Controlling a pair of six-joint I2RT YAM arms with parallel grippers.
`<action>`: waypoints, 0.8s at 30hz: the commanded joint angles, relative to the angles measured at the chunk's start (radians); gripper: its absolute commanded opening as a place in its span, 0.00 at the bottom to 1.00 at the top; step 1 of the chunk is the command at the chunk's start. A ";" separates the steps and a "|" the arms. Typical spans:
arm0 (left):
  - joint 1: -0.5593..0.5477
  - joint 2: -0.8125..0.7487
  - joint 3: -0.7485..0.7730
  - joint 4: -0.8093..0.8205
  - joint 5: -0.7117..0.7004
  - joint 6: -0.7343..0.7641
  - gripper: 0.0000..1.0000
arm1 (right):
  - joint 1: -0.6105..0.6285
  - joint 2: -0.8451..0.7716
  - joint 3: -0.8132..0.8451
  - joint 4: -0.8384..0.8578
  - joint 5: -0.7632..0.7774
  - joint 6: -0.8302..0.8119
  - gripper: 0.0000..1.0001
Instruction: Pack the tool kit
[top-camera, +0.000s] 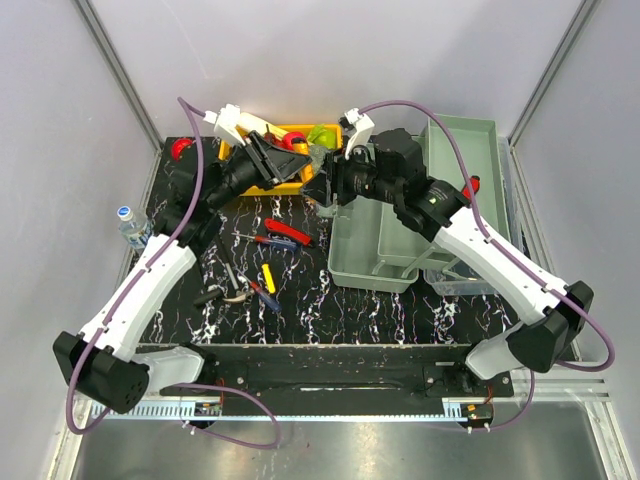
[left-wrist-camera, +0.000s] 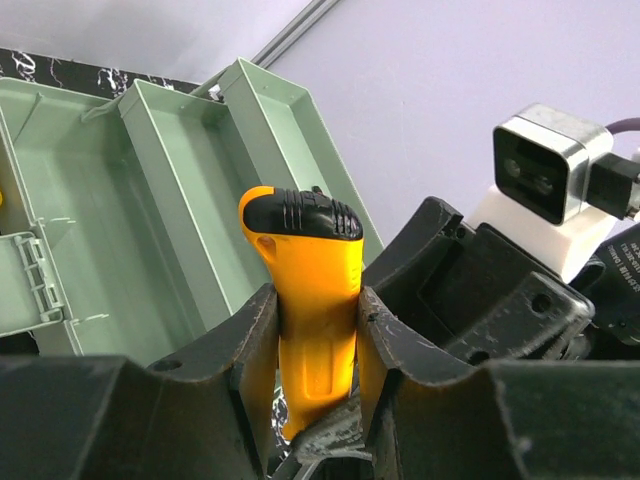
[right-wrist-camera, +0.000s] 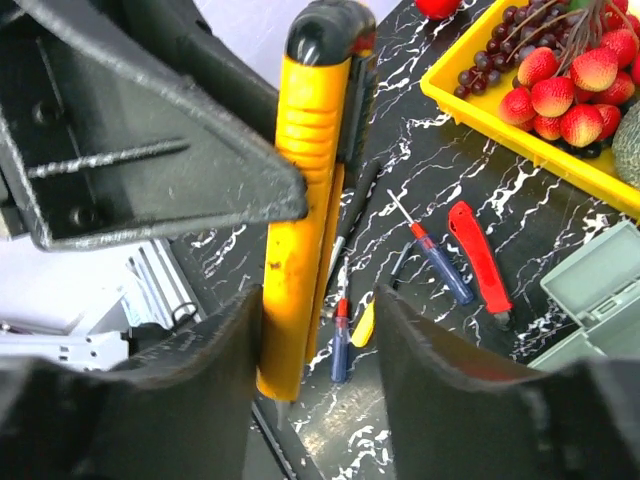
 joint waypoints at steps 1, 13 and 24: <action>-0.027 -0.020 0.006 0.079 -0.001 0.030 0.06 | 0.017 0.001 0.054 0.019 0.056 0.009 0.46; -0.047 -0.037 0.026 -0.065 -0.136 0.169 0.99 | 0.020 -0.024 0.039 -0.006 0.165 -0.020 0.00; -0.044 -0.110 0.040 -0.217 -0.364 0.307 0.99 | -0.028 -0.084 0.075 -0.179 0.607 -0.196 0.00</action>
